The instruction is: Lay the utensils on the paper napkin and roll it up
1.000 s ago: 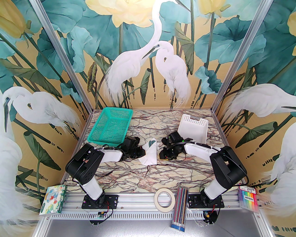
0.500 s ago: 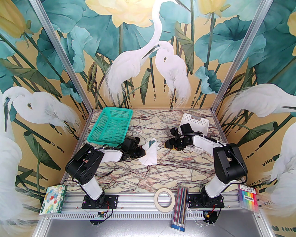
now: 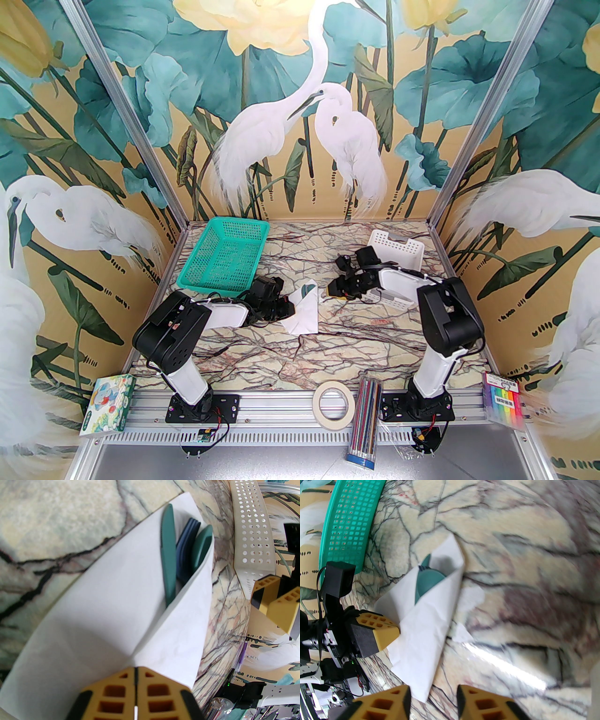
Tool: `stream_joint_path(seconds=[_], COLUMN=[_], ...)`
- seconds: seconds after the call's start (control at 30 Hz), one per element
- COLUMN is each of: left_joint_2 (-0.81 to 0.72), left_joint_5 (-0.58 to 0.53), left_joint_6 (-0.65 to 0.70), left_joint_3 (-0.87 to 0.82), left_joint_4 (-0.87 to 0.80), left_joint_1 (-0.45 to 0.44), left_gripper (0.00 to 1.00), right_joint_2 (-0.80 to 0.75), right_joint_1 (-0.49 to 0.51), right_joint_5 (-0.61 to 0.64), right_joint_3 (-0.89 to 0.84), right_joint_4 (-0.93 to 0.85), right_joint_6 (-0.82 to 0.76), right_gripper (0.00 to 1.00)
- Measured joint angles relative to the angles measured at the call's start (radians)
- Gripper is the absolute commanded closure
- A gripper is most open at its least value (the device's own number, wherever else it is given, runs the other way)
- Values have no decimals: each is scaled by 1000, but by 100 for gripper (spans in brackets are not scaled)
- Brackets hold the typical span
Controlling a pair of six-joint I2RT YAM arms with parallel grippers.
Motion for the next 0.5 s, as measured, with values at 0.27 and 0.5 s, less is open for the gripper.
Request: stream_joint_path(seconds=[0.27, 0.5], left_joint_2=[0, 0], left_joint_5=[0, 0], left_joint_6=[0, 0], left_joint_3=[0, 0], left_joint_4=[0, 0], left_joint_1=[0, 0], left_gripper=[92, 92], right_joint_2=[70, 137], right_joint_1=[53, 81], right_joint_5=[43, 98], right_joint_3=[61, 130], right_joint_4=[26, 43], right_joint_6=[48, 79], right_gripper=[87, 92])
